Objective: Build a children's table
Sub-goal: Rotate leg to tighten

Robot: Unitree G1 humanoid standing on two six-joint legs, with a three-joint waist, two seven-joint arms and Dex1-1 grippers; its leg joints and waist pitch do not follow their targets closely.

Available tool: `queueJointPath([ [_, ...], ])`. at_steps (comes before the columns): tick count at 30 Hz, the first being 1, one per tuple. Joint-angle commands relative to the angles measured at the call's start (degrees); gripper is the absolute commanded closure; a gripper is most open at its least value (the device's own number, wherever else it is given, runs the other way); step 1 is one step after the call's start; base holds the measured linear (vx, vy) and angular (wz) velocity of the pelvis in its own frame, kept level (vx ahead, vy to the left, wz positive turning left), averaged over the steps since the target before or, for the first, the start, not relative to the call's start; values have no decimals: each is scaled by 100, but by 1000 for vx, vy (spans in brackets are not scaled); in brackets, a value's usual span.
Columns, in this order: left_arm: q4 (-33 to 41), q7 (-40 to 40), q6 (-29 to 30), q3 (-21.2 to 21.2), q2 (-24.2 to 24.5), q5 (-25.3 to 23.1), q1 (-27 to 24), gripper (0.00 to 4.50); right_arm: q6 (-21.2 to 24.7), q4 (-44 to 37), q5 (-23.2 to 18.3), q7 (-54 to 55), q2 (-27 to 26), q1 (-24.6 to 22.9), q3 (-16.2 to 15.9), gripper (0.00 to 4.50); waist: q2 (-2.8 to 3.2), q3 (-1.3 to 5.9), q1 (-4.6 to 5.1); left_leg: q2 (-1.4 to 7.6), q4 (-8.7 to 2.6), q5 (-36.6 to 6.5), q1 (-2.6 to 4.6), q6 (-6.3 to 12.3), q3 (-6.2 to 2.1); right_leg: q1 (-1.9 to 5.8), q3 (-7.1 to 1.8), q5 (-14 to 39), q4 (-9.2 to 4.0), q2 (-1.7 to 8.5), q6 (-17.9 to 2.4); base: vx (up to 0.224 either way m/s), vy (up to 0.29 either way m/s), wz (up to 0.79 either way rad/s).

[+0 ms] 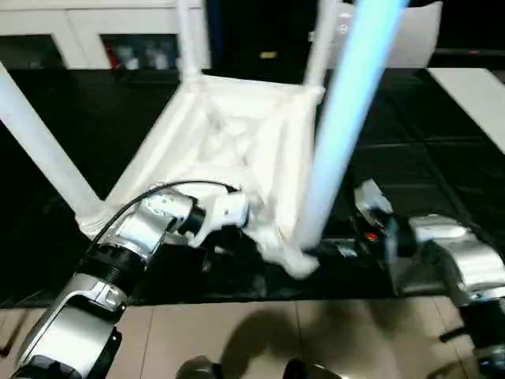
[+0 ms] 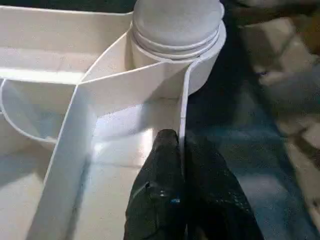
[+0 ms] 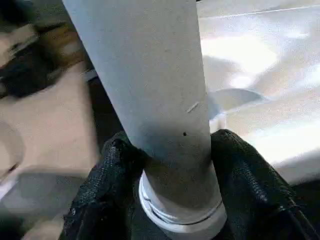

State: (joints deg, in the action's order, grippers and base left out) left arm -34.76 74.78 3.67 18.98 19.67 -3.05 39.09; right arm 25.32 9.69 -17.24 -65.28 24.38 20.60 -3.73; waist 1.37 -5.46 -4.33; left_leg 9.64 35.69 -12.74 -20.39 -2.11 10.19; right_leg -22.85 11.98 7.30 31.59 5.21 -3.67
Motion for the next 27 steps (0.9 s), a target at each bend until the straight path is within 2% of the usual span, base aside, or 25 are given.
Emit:
queueJointPath([
  [1,488,-323,339,109,-499,157,107,450,373,-249,-69,802,-516,177,-43,257,-64,433,49,386,-425,-992,50,153,-237,393,-343,3305,-674,565,417,0,0,0],
  [2,497,-354,368,107,-519,154,107,450,390,-256,-58,853,-543,182,-35,257,-53,448,136,400,-433,-980,16,179,-262,427,-323,3170,-667,565,443,0,0,0],
  [3,568,-762,692,64,-761,118,127,450,552,-319,92,1351,-797,234,12,257,-49,442,219,424,-438,-995,-5,205,-277,426,-318,3034,-663,554,439,0,0,0],
  [4,567,-792,711,60,-780,114,130,450,568,-321,106,1393,-818,239,16,257,-54,443,256,422,-428,-1017,9,199,-276,416,-322,3021,-671,556,446,0,0,0],
  [6,508,-1459,1074,-18,-1198,12,213,450,1019,-312,413,2458,-1310,374,126,257,-48,433,346,387,-415,-982,3,186,-273,406,-307,3005,-675,545,381,0,0,0],
  [7,508,-1459,1074,-18,-1198,12,213,450,1019,-312,413,2458,-1310,374,126,257,-57,448,403,342,-399,-967,-5,215,-262,416,-297,3040,-686,542,405,0,0,0],
  [8,508,-1459,1074,-18,-1198,12,213,450,1019,-312,413,2458,-1310,374,126,257,-51,447,423,319,-394,-950,-7,292,-252,414,-308,3028,-690,546,427,0,0,0],
  [10,355,-2033,1270,-157,-1484,-34,305,450,1209,-200,612,3269,-1683,476,265,257,12,449,447,347,-401,-919,-2,350,-264,397,-321,2858,-670,538,361,0,0,0],
  [11,304,-2340,1372,-226,-1613,-82,344,450,1337,-175,678,3655,-1858,514,343,257,-7,450,494,383,-414,-861,-20,351,-282,398,-323,2695,-642,523,266,0,0,0],
  [12,248,-2668,1468,-319,-1778,-96,385,450,1351,-139,682,3970,-2041,543,442,257,2,470,491,383,-405,-820,-15,339,-287,398,-323,2616,-625,526,224,0,0,0],
  [13,223,-2986,1520,-388,-1948,-136,412,450,1163,-91,681,4265,-2226,553,551,257,-6,481,483,380,-400,-717,-19,354,-278,396,-344,2468,-604,546,152,0,0,0],
  [14,224,-3014,1521,-390,-1975,-143,410,450,1072,-77,656,4254,-2256,550,562,257,1,503,455,394,-401,-585,-44,427,-288,416,-368,2263,-559,565,94,0,0,0],
  [15,227,-3019,1516,-390,-1980,-145,407,450,1040,-77,651,4244,-2262,546,559,202,-2,506,443,417,-403,-454,-74,548,-293,420,-392,1981,-505,564,24,0,0,0],
  [17,273,-2987,1468,-372,-1964,-157,376,450,889,-127,673,4121,-2224,497,479,189,4,501,429,447,-409,-398,-70,683,-299,413,-416,1741,-456,573,-82,0,0,0],
  [19,418,-2889,1460,-312,-1893,-212,310,450,735,-265,835,3989,-2116,400,359,168,0,499,415,448,-408,-403,-66,708,-287,413,-434,1658,-439,585,-170,0,0,0],
  [20,500,-2770,1446,-285,-1795,-218,261,450,607,-330,868,3867,-1970,331,342,153,-26,496,405,446,-411,-416,-64,713,-279,412,-439,1663,-441,585,-172,0,0,0],
  [21,500,-2770,1446,-285,-1795,-218,261,450,607,-330,868,3867,-1970,331,342,144,-14,484,388,444,-415,-418,-66,733,-269,417,-449,1683,-437,587,-194,0,0,0],
  [25,630,-2410,1172,-244,-1436,-205,139,450,242,-465,760,3252,-1397,172,464,115,-5,491,346,439,-412,-469,-56,740,-265,427,-455,1765,-445,597,-169,0,0,0],
  [27,644,-2304,1171,-248,-1308,-193,102,450,158,-499,707,2964,-1115,122,501,98,-4,493,320,479,-414,-397,-46,789,-270,411,-467,1603,-407,579,-244,0,0,0],
])
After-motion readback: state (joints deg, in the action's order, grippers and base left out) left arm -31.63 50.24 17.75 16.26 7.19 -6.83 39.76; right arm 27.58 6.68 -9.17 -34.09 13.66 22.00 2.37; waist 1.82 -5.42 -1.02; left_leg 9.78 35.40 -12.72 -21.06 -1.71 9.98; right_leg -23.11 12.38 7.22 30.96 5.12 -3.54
